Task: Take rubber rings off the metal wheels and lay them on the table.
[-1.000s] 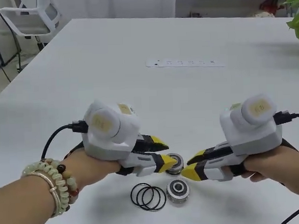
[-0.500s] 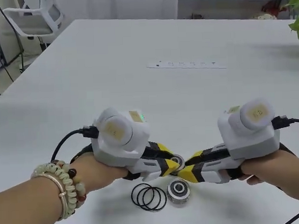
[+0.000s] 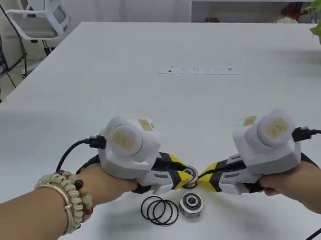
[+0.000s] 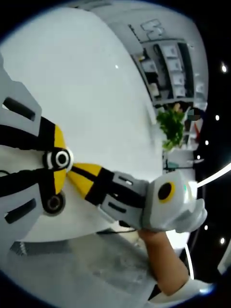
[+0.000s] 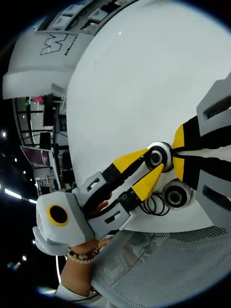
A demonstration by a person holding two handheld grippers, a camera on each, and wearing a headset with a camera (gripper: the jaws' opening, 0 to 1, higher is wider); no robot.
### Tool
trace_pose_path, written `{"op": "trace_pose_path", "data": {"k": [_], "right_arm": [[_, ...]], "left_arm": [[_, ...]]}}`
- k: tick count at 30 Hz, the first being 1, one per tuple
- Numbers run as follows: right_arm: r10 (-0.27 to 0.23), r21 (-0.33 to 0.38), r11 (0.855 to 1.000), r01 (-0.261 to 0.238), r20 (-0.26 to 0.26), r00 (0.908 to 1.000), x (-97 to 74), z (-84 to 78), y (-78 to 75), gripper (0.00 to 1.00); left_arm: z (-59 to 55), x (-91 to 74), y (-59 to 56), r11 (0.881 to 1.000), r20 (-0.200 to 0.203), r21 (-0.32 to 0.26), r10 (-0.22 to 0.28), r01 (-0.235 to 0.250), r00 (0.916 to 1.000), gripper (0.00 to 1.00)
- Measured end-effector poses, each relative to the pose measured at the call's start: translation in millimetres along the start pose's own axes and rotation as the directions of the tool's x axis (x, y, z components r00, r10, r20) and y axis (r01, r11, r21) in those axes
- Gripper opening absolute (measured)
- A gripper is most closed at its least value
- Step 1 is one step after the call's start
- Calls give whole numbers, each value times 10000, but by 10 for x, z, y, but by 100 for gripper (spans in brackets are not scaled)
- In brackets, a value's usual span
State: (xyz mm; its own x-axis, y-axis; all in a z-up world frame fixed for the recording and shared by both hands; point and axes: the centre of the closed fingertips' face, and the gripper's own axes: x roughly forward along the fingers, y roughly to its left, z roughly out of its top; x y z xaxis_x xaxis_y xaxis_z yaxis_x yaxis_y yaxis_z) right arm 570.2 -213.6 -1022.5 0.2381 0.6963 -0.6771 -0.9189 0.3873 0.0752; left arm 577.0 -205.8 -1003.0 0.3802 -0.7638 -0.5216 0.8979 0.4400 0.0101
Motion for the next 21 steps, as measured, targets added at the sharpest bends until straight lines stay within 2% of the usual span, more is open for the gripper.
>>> {"op": "trace_pose_path", "data": {"k": [4, 7, 9, 10, 11, 12, 13, 14, 17, 18, 21], "right_arm": [[-55, 1179, 9930, 46, 80, 10000, -4, -8, -36, 0], [-162, 2027, 9792, 89, 340, 9993, -34, 13, -79, 0], [-297, 2613, 9652, 127, 610, 9977, -67, 51, -123, 0], [-306, 3105, 9506, -34, 1047, 9940, -85, 124, -143, 0], [-70, 3516, 9352, -418, 1363, 9906, -100, 180, -110, 0], [-282, 3651, 9310, -36, 817, 9963, -91, 87, -145, 0], [-222, 3394, 9406, -121, 968, 9951, -78, 109, -133, 0], [-214, 3315, 9433, -141, 1033, 9944, -80, 126, -114, 0], [-264, 3465, 9380, -83, 954, 9951, -80, 143, -98, 0], [-279, 3446, 9387, -57, 925, 9953, -78, 151, -90, 0], [-294, 3405, 9402, -43, 936, 9952, -84, 160, -86, 0]], "left_arm": [[0, -1, -2, 10000, -13, 32, 55, -55, 10000, 14], [-3, -10, 1, 9997, -85, 236, 72, -70, 9999, 14], [-9, -16, 10, 9998, -92, 194, 82, -80, 9999, 14], [-10, -20, 14, 9999, -78, 146, 78, -77, 9999, 14], [-9, -19, 11, 9999, -63, 112, 63, -62, 10000, 14], [-7, -17, 10, 9999, -63, 110, 68, -67, 10000, 14], [-6, -15, 7, 9999, -65, 126, 63, -62, 10000, 14], [-5, -14, 9, 9998, -83, 166, 79, -78, 9999, 14], [-6, -12, 12, 9996, -141, 219, 174, -170, 9997, 14], [-4, -7, 4, 9990, -205, 399, 229, -221, 9995, 13], [-2, -7, 13, 9992, -307, 318, 255, -245, 9992, 13]]}}
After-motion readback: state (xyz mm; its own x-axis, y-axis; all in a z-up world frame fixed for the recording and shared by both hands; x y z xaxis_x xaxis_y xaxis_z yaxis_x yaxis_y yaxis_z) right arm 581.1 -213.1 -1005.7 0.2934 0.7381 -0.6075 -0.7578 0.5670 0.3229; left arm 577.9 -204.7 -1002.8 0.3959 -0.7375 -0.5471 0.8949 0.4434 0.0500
